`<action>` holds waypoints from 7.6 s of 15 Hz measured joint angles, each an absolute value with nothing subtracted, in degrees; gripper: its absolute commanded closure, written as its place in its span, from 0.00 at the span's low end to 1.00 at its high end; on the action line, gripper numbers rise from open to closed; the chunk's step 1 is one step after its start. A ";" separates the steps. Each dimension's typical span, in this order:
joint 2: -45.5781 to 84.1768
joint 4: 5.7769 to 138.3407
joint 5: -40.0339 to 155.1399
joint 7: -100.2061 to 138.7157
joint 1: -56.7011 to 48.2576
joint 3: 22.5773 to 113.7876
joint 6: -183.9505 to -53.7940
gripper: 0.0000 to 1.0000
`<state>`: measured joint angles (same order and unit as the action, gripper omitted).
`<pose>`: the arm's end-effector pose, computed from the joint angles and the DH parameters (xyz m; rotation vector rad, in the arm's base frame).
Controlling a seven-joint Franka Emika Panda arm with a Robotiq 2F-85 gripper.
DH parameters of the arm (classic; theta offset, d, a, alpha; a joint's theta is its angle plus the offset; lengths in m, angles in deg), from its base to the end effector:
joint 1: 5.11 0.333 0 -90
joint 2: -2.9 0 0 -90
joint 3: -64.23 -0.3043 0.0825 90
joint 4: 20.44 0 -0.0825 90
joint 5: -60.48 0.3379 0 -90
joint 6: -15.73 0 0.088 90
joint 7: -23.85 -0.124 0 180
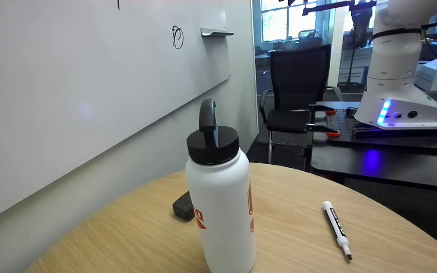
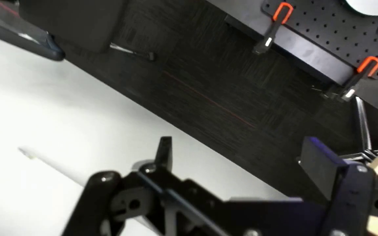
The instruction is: Use the duster to erase the writings on the white board
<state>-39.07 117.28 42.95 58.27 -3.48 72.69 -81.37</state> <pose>0.2895 -0.0783 0.5400 2.8288 0.8031 -0.0741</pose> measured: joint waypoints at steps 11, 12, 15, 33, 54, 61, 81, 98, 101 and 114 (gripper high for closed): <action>-47.74 118.92 54.42 58.74 13.99 61.29 -79.31 0.00; -47.74 118.92 54.42 58.76 13.99 61.30 -79.31 0.00; -46.73 119.04 54.33 58.69 14.57 60.75 -80.52 0.00; -4.60 113.95 69.92 77.26 28.13 49.72 -115.59 0.00; 24.36 100.13 45.98 52.01 21.76 42.59 -130.68 0.00; 32.51 92.73 46.00 51.60 21.43 42.69 -130.71 0.00; 42.04 86.75 45.91 49.03 21.42 44.74 -130.93 0.00; 45.59 84.68 45.91 48.41 21.34 45.51 -130.93 0.26; 45.73 84.45 45.91 48.41 21.34 45.51 -130.93 0.50; 43.44 85.43 45.88 47.23 21.33 45.44 -130.88 0.72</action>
